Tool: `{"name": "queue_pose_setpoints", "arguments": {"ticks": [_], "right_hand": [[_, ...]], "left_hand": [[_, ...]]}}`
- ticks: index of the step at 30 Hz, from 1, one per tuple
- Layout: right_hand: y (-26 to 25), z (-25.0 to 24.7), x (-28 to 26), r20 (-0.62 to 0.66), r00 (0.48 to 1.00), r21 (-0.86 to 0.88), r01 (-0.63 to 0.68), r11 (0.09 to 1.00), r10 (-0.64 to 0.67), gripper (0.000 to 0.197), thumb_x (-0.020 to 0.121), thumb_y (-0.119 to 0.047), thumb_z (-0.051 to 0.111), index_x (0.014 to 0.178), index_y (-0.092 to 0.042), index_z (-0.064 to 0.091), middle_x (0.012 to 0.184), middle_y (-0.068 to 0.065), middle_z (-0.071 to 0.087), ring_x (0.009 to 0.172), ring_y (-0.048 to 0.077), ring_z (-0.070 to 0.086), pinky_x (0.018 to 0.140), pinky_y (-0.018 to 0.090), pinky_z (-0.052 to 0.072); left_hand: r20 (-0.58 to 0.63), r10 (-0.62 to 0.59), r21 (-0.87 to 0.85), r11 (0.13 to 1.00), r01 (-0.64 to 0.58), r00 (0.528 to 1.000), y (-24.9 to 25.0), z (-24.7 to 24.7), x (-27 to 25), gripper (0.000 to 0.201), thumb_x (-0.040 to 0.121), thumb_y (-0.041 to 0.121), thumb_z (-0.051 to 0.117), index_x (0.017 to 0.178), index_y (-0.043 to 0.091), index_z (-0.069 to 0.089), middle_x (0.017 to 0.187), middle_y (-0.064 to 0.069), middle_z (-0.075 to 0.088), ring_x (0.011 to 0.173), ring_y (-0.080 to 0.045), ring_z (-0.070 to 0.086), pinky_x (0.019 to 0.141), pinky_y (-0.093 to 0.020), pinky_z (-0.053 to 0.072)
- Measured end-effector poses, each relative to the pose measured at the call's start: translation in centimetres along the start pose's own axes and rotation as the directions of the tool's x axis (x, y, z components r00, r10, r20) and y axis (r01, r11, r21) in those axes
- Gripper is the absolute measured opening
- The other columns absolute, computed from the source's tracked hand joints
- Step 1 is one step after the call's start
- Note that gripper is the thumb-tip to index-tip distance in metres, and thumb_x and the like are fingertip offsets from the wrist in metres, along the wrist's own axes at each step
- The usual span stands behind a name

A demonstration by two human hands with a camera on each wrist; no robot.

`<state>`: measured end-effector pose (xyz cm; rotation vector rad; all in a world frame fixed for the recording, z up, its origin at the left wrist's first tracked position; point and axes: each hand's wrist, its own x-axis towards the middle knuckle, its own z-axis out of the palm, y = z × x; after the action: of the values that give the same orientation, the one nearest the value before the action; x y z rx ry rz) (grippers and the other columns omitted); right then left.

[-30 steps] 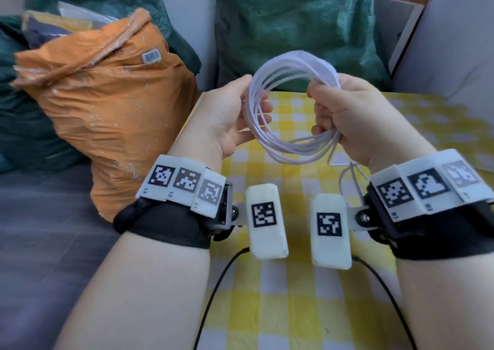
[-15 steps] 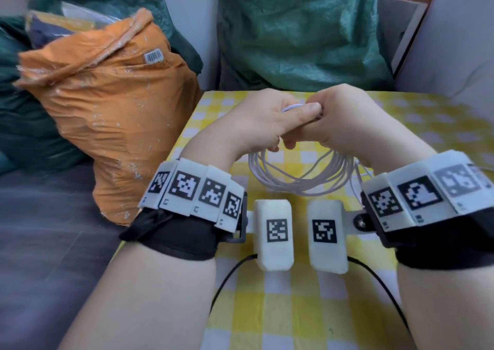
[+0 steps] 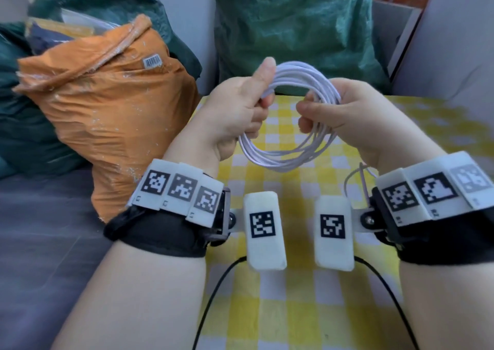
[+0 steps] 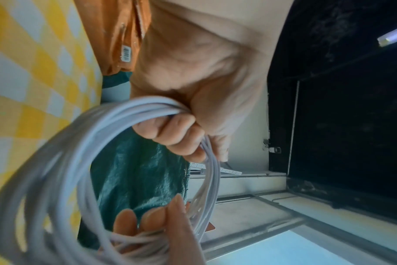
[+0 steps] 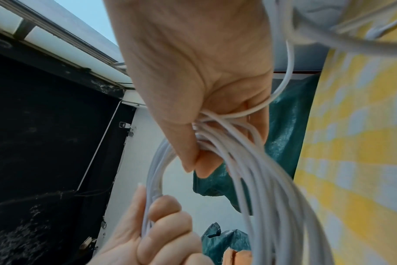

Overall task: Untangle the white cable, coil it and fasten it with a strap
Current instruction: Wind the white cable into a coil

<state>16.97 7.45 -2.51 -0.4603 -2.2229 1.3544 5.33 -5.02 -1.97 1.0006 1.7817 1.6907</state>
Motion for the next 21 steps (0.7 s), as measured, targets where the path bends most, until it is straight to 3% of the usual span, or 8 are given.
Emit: {"name": "queue_pose_setpoints", "arguments": {"ticks": [2,6,9,11,14,16,19,21], "right_hand": [[0.2,0.0,0.0,-0.009,1.000,-0.001,-0.020,1.000,0.020,0.020,0.089,-0.023,0.063,0.071,-0.019,0.057,0.059,-0.006,0.063,0.056,0.006,0.057,0.058,0.016,0.043],[0.1,0.1,0.0,0.022,0.999,0.170,-0.044,0.984,0.041,0.023,0.092,-0.023,0.059,0.071,-0.017,0.055,0.054,-0.007,0.055,0.058,0.015,0.060,0.078,0.039,0.051],[-0.6,0.2,-0.3,0.077,0.996,0.403,-0.076,0.912,0.049,0.019,0.095,-0.023,0.053,0.078,-0.016,0.051,0.054,-0.007,0.041,0.044,0.009,0.047,0.065,0.030,0.050],[-0.8,0.3,-0.4,0.116,0.992,0.471,-0.096,0.877,0.047,0.022,0.093,-0.032,0.055,0.078,-0.017,0.049,0.055,-0.007,0.032,0.042,0.007,0.032,0.055,0.023,0.045],[-1.0,0.3,-0.3,0.111,0.991,0.468,-0.119,0.876,0.075,0.033,0.090,-0.047,0.053,0.077,-0.017,0.049,0.055,-0.006,0.024,0.041,0.007,0.023,0.050,0.022,0.037],[-1.1,0.4,-0.2,0.068,0.991,0.454,-0.135,0.881,0.117,0.036,0.093,-0.047,0.049,0.074,-0.017,0.047,0.051,-0.008,0.024,0.039,0.007,0.021,0.047,0.021,0.033],[-1.0,0.6,-0.2,0.015,0.988,0.441,-0.147,0.885,0.156,0.037,0.095,-0.044,0.049,0.070,-0.016,0.046,0.046,-0.010,0.026,0.037,0.007,0.022,0.044,0.021,0.031],[-0.9,0.7,-0.1,-0.009,0.985,0.426,-0.154,0.892,0.174,0.037,0.094,-0.043,0.050,0.070,-0.016,0.047,0.044,-0.011,0.027,0.037,0.007,0.023,0.043,0.021,0.031]], "left_hand": [[-0.017,-0.014,-0.108,0.994,0.012,1.000,-0.1,-0.1,0.1,0.049,0.096,0.051,0.039,0.062,0.016,0.040,0.043,0.007,0.022,0.038,-0.009,0.017,0.041,-0.020,0.021],[-0.012,-0.040,-0.299,0.954,0.034,0.999,-0.5,-0.2,0.3,0.051,0.096,0.053,0.036,0.061,0.017,0.040,0.043,0.007,0.025,0.038,-0.008,0.019,0.043,-0.021,0.021],[0.031,-0.060,-0.386,0.920,0.068,0.998,-0.7,-0.2,0.4,0.054,0.096,0.055,0.033,0.057,0.018,0.038,0.046,0.004,0.029,0.039,-0.010,0.027,0.042,-0.020,0.026],[0.040,-0.086,-0.389,0.916,0.094,0.996,-0.9,-0.1,0.3,0.055,0.095,0.056,0.032,0.057,0.017,0.037,0.052,0.002,0.033,0.045,-0.013,0.034,0.041,-0.020,0.032],[0.029,-0.114,-0.360,0.926,0.117,0.993,-1.2,0.1,0.2,0.053,0.094,0.055,0.035,0.059,0.016,0.037,0.062,-0.001,0.035,0.054,-0.014,0.039,0.043,-0.019,0.038],[0.032,-0.107,-0.353,0.929,0.111,0.994,-1.3,0.2,0.2,0.048,0.094,0.051,0.039,0.062,0.015,0.041,0.060,0.001,0.034,0.052,-0.012,0.037,0.042,-0.018,0.037],[0.014,-0.096,-0.337,0.936,0.095,0.995,-1.2,0.4,0.1,0.032,0.095,0.037,0.048,0.079,0.010,0.051,0.050,0.005,0.033,0.044,-0.009,0.034,0.041,-0.019,0.035],[0.007,-0.100,-0.326,0.940,0.097,0.995,-1.2,0.5,0.1,0.027,0.095,0.034,0.051,0.081,0.011,0.049,0.048,0.004,0.034,0.042,-0.010,0.034,0.042,-0.019,0.036]]}}
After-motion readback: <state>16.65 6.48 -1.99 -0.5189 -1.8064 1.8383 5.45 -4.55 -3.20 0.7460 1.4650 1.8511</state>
